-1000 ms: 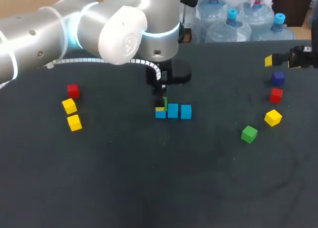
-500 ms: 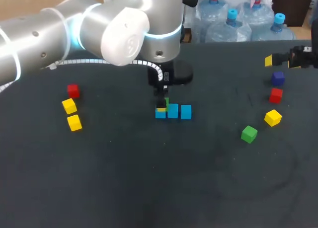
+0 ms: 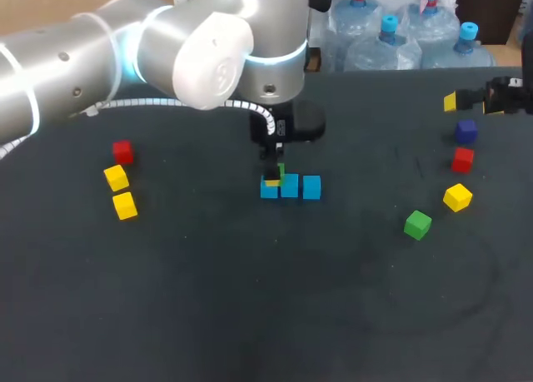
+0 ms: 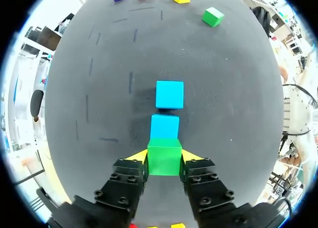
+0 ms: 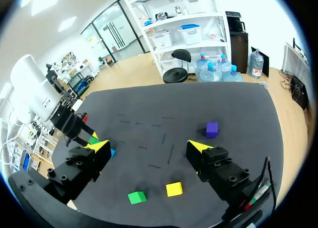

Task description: Place the blue cubes, place green cubes on the blue cubes, place the yellow cubes on the green cubes, then place the red cubes on the yellow cubes, and place purple cube on the red cubes.

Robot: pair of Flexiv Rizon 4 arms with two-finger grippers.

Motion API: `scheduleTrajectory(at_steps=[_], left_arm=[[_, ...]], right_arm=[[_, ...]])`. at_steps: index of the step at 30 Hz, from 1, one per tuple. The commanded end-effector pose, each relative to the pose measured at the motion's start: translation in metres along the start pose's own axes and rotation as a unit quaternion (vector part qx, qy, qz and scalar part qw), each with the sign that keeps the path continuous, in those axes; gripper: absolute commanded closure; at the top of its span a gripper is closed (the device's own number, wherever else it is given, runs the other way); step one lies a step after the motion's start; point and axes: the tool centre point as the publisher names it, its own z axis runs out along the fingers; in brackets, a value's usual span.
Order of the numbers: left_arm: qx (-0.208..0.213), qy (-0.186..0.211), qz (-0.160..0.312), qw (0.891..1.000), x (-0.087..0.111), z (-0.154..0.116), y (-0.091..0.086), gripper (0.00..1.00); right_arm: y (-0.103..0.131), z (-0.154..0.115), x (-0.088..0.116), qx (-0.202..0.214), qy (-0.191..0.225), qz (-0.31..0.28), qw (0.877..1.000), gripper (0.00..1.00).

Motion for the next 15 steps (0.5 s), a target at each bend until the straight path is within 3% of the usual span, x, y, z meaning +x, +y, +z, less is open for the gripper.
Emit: scheduleTrajectory(at_steps=[1, 15], left_arm=[[0.002, 0.002, 0.001, 1.0, -0.0027, 0.0011, 0.0027, 1.0], [0.005, 0.001, 0.001, 1.0, -0.0026, 0.0018, 0.0023, 1.0]], right_arm=[[0.0003, -0.0006, 0.0002, 0.001, 0.0, 0.0, 1.0, 0.0], [0.0003, -0.0006, 0.0002, 0.001, 0.0, 0.0, 1.0, 0.0]])
